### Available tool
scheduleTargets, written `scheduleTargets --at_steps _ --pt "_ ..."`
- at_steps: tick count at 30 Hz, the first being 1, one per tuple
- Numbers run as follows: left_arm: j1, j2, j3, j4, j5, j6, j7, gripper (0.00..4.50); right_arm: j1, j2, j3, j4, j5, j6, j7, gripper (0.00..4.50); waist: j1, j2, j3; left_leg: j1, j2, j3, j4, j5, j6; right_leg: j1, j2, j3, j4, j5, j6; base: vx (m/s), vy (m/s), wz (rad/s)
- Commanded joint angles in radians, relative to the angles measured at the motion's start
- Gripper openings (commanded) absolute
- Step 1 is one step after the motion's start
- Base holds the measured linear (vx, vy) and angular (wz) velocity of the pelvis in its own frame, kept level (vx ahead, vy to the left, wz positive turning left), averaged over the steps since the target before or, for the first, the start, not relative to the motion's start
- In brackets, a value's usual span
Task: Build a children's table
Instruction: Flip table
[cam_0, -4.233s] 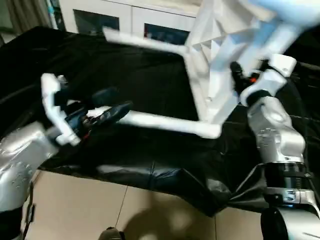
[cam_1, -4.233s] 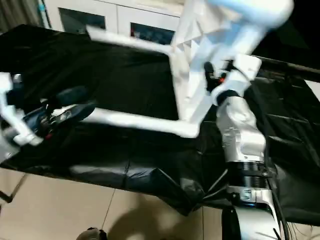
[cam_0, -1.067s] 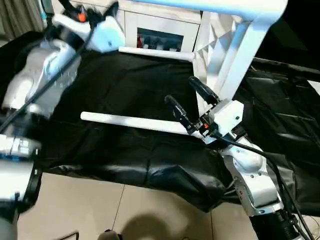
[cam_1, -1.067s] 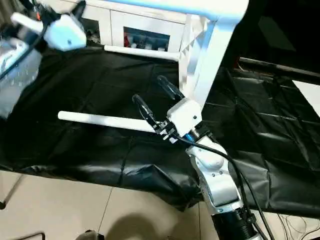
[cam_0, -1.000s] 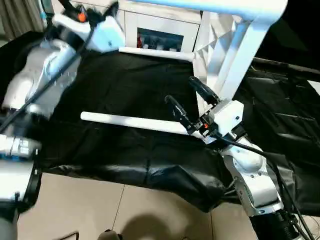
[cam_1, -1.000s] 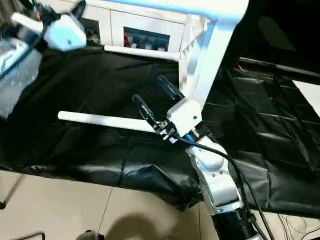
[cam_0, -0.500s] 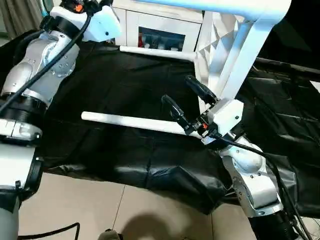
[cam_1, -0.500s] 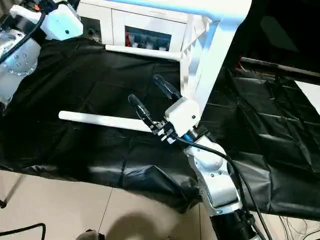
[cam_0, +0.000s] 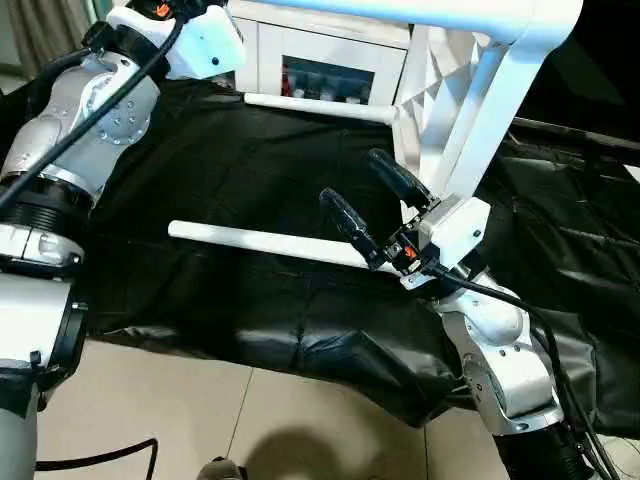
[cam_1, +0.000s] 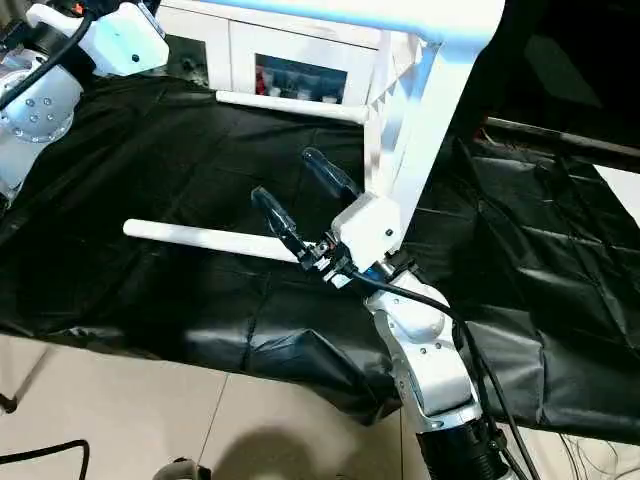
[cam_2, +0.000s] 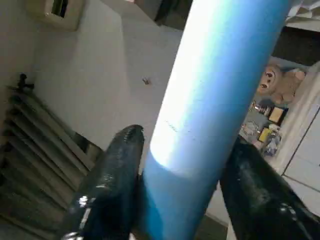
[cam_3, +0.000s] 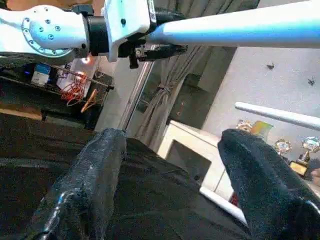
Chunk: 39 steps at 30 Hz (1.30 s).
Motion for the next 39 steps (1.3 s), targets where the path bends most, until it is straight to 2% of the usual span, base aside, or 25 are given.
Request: scheduleTargets --at_steps 1,2,6,9,11,12,14,15,17,18,19,24,27,29,32,34,36,37,39 --pt "-0.012 -0.012 -0.024 0.026 -0.009 0.011 -0.055 2.26 0.007 -0.002 -0.003 -0.025 0.004 0.012 0.004 3.3 -0.002 0.035 -0.059 0.051 0.011 -0.016 -0.084 -0.548 -0.076 0.007 -0.036 0.018 -0.096 -0.37 -0.116 0.0 0.0 0.0" --pt "-0.013 -0.013 -0.023 0.026 -0.013 0.014 -0.063 2.05 0.007 -0.002 -0.003 -0.025 0.003 0.012 0.004 3.3 -0.001 0.034 -0.059 0.051 0.011 -0.015 -0.084 -0.549 -0.076 0.007 -0.036 0.018 -0.097 -0.37 -0.117 0.0 0.0 0.0" --pt "-0.011 -0.027 0.002 0.015 -0.077 0.073 -0.174 1.95 0.009 -0.003 -0.003 -0.027 0.0 0.012 0.007 3.3 0.004 0.035 -0.057 0.053 0.011 -0.015 -0.085 -0.552 -0.078 0.006 -0.039 0.02 -0.096 -0.376 -0.125 0.0 0.0 0.0" --pt "0.0 -0.047 0.043 -0.004 -0.165 0.205 -0.305 1.87 0.011 -0.006 -0.001 -0.028 0.001 0.016 0.012 3.3 0.004 0.031 -0.054 0.051 0.01 -0.014 -0.086 -0.553 -0.077 0.008 -0.039 0.019 -0.097 -0.392 -0.135 0.0 0.0 0.0" --pt "0.007 -0.071 0.089 -0.02 -0.253 0.311 -0.39 1.86 0.01 -0.009 0.002 -0.029 0.004 0.022 0.019 3.3 0.003 0.029 -0.05 0.052 0.008 -0.014 -0.086 -0.561 -0.074 0.008 -0.041 0.02 -0.102 -0.442 -0.127 0.0 0.0 0.0" --pt "0.005 -0.086 0.127 -0.03 -0.307 0.392 -0.424 1.86 0.009 -0.011 0.004 -0.028 0.005 0.025 0.025 3.3 0.004 0.027 -0.047 0.058 0.007 -0.013 -0.083 -0.565 -0.067 0.005 -0.044 0.02 -0.11 -0.498 -0.118 0.0 0.0 0.0" --pt "0.005 -0.089 0.132 -0.031 -0.313 0.404 -0.428 1.86 0.009 -0.012 0.004 -0.028 0.005 0.025 0.026 3.3 0.006 0.027 -0.047 0.06 0.006 -0.011 -0.081 -0.557 -0.06 0.003 -0.045 0.021 -0.115 -0.521 -0.113 0.0 0.0 0.0" --pt "0.001 -0.097 0.155 -0.031 -0.338 0.445 -0.432 1.86 0.008 -0.013 0.005 -0.027 0.005 0.026 0.029 3.3 0.007 0.023 -0.046 0.059 0.004 -0.01 -0.08 -0.549 -0.053 0.004 -0.046 0.02 -0.117 -0.551 -0.102 0.0 0.0 0.0" --pt "-0.007 -0.111 0.196 -0.028 -0.376 0.517 -0.436 1.86 0.007 -0.016 0.008 -0.025 0.004 0.027 0.036 3.3 0.01 0.024 -0.048 0.057 0.002 -0.009 -0.079 -0.522 -0.041 0.005 -0.048 0.02 -0.121 -0.573 -0.089 0.0 0.0 0.0" --pt "-0.01 -0.121 0.229 -0.03 -0.407 0.571 -0.438 1.86 0.007 -0.019 0.01 -0.023 0.005 0.028 0.043 3.3 0.011 0.024 -0.05 0.053 0.001 -0.01 -0.08 -0.497 -0.035 0.009 -0.048 0.018 -0.12 -0.568 -0.086 0.0 0.0 0.0" --pt "-0.01 -0.121 0.229 -0.03 -0.407 0.571 -0.438 1.87 0.007 -0.019 0.01 -0.023 0.005 0.028 0.043 3.3 0.011 0.027 -0.05 0.049 0.001 -0.011 -0.083 -0.482 -0.031 0.011 -0.048 0.018 -0.117 -0.561 -0.088 0.0 0.0 0.0" --pt "0.004 -0.14 0.287 -0.084 -0.452 0.692 -0.456 1.88 0.005 -0.028 0.009 -0.024 0.007 0.032 0.058 3.3 0.005 0.03 -0.048 0.047 -0.005 -0.012 -0.081 -0.501 -0.031 0.009 -0.047 0.012 -0.123 -0.609 -0.079 0.0 0.0 0.0" --pt "0.005 -0.157 0.337 -0.081 -0.491 0.724 -0.44 1.88 0.002 -0.035 0.002 -0.025 0.013 0.037 0.067 3.3 0.004 0.029 -0.048 0.049 -0.008 -0.013 -0.078 -0.506 -0.028 0.007 -0.047 0.009 -0.13 -0.636 -0.075 0.0 0.0 0.0" --pt "0.005 -0.161 0.35 -0.076 -0.506 0.73 -0.433 1.88 0.003 -0.036 -0.002 -0.026 0.015 0.038 0.068 3.3 0.002 0.033 -0.049 0.048 -0.008 -0.015 -0.081 -0.511 -0.031 0.008 -0.045 0.006 -0.131 -0.629 -0.074 0.0 0.0 0.0" --pt "0.015 -0.17 0.371 -0.083 -0.518 0.74 -0.424 1.88 0.007 -0.037 -0.007 -0.026 0.015 0.041 0.064 3.3 -0.002 0.042 -0.055 0.043 -0.001 -0.023 -0.093 -0.527 -0.041 0.018 -0.042 0.003 -0.123 -0.526 -0.101 0.0 0.0 0.0" --pt "0.048 -0.187 0.394 -0.116 -0.535 0.744 -0.396 1.84 0.019 -0.036 -0.016 -0.024 0.005 0.045 0.047 3.3 -0.005 0.051 -0.06 0.041 0.008 -0.028 -0.105 -0.518 -0.048 0.025 -0.038 -0.001 -0.11 -0.348 -0.149 0.0 0.0 0.0" --pt "0.09 -0.206 0.403 -0.164 -0.54 0.747 -0.374 1.81 0.029 -0.025 -0.033 -0.017 0.001 0.04 0.02 3.3 -0.003 0.045 -0.057 0.039 0.006 -0.024 -0.106 -0.51 -0.043 0.029 -0.042 -0.006 -0.11 -0.315 -0.159 0.0 0.0 0.0" --pt "0.108 -0.216 0.41 -0.188 -0.545 0.755 -0.365 1.81 0.034 -0.02 -0.04 -0.015 0.003 0.041 0.01 3.3 -0.001 0.041 -0.054 0.044 0.008 -0.019 -0.104 -0.51 -0.04 0.022 -0.045 -0.003 -0.115 -0.321 -0.162 0.0 0.0 0.0" --pt "0.15 -0.234 0.41 -0.241 -0.541 0.777 -0.35 1.79 0.047 -0.005 -0.061 -0.01 0.013 0.043 -0.017 3.3 0.001 0.039 -0.055 0.046 0.007 -0.015 -0.1 -0.497 -0.033 0.021 -0.046 0.0 -0.116 -0.327 -0.165 0.0 0.0 0.0"
